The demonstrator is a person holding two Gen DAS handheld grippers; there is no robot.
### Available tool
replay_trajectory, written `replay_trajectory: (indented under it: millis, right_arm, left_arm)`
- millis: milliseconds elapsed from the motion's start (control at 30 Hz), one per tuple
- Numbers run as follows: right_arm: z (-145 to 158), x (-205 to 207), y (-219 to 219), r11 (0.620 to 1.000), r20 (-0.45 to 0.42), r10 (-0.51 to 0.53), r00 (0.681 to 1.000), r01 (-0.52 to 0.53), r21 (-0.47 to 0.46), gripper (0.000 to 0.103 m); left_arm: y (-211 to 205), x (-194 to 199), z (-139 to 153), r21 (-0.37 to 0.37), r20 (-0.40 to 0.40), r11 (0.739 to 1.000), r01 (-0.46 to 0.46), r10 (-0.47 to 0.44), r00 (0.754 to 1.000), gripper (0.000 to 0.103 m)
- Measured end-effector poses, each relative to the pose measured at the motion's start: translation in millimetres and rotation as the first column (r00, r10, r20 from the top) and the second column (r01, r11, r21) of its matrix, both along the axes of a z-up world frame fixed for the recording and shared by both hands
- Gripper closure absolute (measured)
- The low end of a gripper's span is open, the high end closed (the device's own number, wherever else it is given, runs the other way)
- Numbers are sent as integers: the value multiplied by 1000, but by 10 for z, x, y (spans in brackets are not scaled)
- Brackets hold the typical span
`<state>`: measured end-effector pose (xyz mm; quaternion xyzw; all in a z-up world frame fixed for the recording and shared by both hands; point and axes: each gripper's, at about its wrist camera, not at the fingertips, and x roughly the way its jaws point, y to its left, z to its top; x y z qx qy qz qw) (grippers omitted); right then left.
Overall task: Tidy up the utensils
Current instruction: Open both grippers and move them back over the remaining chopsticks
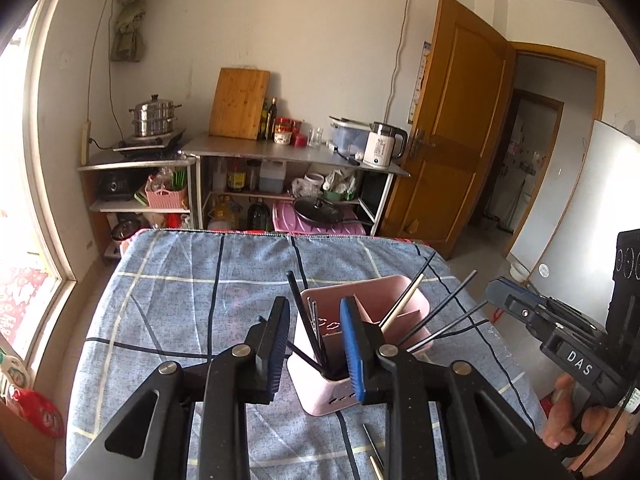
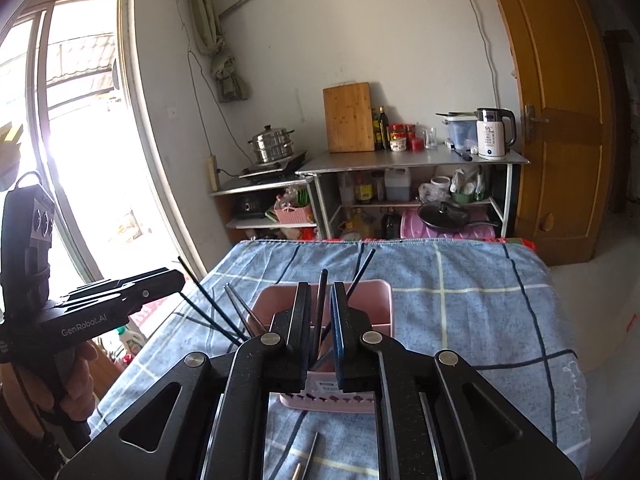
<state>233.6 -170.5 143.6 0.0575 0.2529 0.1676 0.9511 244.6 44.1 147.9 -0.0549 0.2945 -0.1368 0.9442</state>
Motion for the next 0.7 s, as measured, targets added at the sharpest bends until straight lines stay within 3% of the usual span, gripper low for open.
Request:
replay_trajectory:
  millis: [300, 700]
  right_arm:
    - [-17, -405, -76, 1000, 20, 2, 1000, -2, -7, 93]
    - [-319, -931, -134, 1000, -9, 7, 1000, -7, 1, 88]
  left_arm:
    - [45, -496, -11, -6, 50, 1000, -28, 28, 998, 77]
    - [-148, -1140, -371, 15, 60, 1000, -5, 4, 998, 77]
